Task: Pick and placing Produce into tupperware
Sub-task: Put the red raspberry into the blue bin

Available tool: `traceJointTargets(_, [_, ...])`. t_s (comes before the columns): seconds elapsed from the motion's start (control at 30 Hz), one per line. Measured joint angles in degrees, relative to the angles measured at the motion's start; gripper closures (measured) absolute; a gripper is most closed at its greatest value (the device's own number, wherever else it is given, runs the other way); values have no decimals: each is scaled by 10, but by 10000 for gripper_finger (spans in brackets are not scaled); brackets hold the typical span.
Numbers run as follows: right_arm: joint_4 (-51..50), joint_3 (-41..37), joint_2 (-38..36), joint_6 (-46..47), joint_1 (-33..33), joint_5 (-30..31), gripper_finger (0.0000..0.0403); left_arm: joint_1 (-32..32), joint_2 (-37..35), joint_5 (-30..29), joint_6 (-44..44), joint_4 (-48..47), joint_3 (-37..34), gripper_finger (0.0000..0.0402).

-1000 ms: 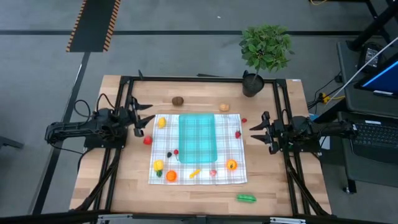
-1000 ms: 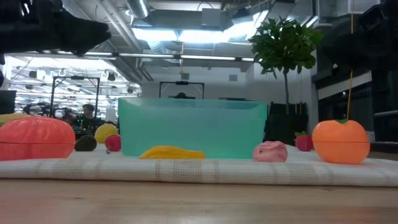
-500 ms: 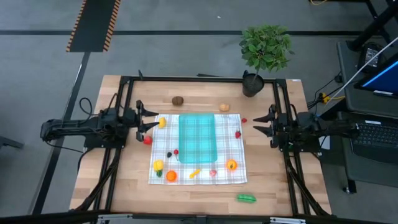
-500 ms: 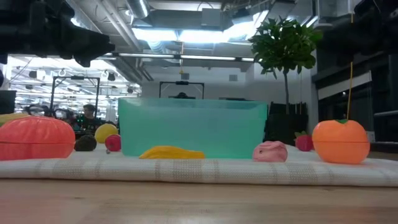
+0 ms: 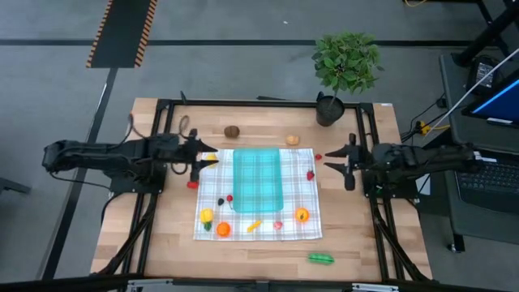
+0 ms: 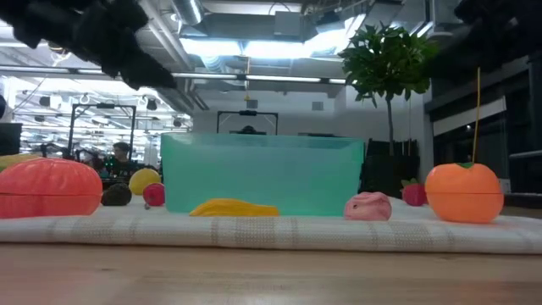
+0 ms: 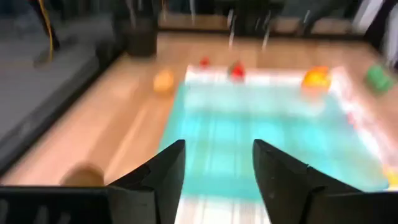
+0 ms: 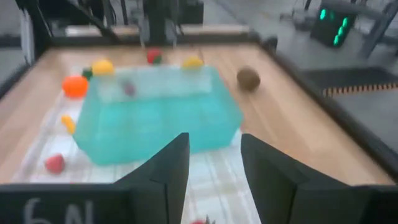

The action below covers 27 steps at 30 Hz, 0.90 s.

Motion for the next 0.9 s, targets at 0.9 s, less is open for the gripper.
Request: traceJointTargets(0.9, [-97, 1, 165, 104, 0, 97, 184, 0, 125, -25, 1, -38, 23, 223])
